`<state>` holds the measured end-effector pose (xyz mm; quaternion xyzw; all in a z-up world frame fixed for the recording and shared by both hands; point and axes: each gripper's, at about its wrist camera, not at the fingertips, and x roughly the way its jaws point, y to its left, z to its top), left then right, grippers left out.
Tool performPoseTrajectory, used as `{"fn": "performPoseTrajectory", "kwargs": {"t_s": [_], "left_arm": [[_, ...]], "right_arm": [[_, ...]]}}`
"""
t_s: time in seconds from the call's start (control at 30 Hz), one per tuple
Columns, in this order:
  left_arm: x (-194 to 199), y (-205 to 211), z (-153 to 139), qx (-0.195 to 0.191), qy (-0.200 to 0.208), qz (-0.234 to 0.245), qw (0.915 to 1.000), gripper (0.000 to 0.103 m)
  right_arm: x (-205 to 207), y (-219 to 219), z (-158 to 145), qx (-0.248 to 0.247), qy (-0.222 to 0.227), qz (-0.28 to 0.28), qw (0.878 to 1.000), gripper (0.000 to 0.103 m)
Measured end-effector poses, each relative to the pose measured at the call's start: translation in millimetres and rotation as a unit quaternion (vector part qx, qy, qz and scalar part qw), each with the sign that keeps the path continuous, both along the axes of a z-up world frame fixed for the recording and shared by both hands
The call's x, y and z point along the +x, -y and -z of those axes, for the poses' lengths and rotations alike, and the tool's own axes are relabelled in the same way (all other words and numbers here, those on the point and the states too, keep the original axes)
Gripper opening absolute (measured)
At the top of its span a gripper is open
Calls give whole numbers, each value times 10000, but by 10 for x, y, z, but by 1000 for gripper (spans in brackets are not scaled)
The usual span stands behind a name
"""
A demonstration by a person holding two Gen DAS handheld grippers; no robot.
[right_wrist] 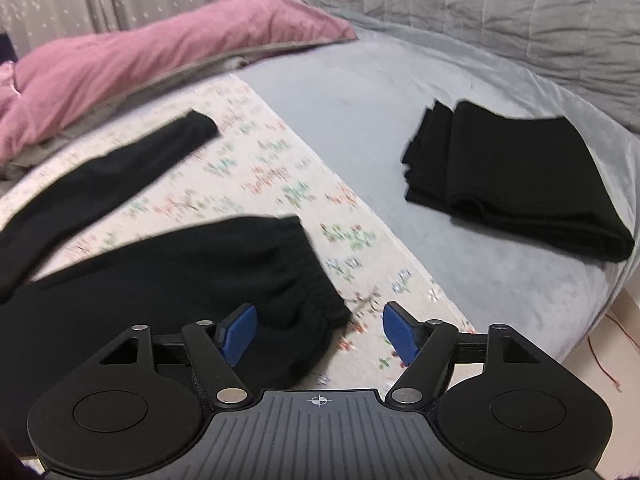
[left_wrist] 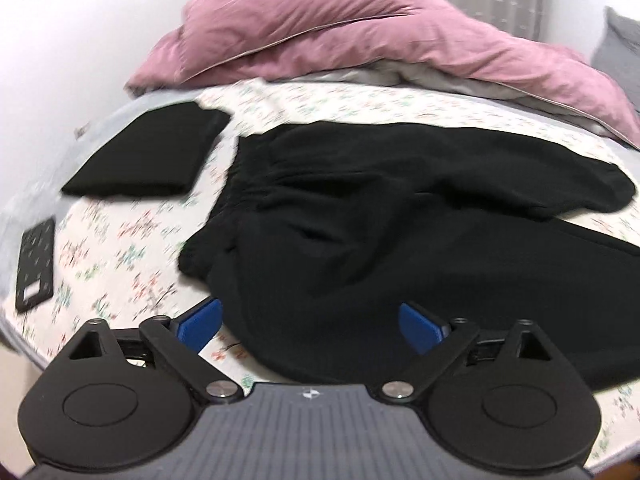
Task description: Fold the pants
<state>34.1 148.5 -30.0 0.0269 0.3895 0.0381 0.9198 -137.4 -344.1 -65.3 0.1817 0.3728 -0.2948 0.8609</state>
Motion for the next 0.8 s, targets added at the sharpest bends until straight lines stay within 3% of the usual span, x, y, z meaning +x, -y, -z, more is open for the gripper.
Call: {"fn": "performPoseTrajectory", "kwargs": {"t_s": [0.17, 0.4, 0.53, 0.8], "left_arm": [[25, 164, -122, -10, 93, 395, 9992, 103], [435, 376, -274, -38, 346, 661, 9972, 103], [996, 546, -183, 80, 334, 880, 9955, 103], [2403, 1094, 53, 228, -61, 1352, 9905, 103]], "right_arm": [[61, -129, -235, -102, 255, -266, 9993, 79], [423, -206, -446, -96, 400, -812, 9958, 88], [833, -59, -380, -63, 369, -890, 9953, 88], [1975, 429, -68, 353, 591, -777, 9946, 88]]}}
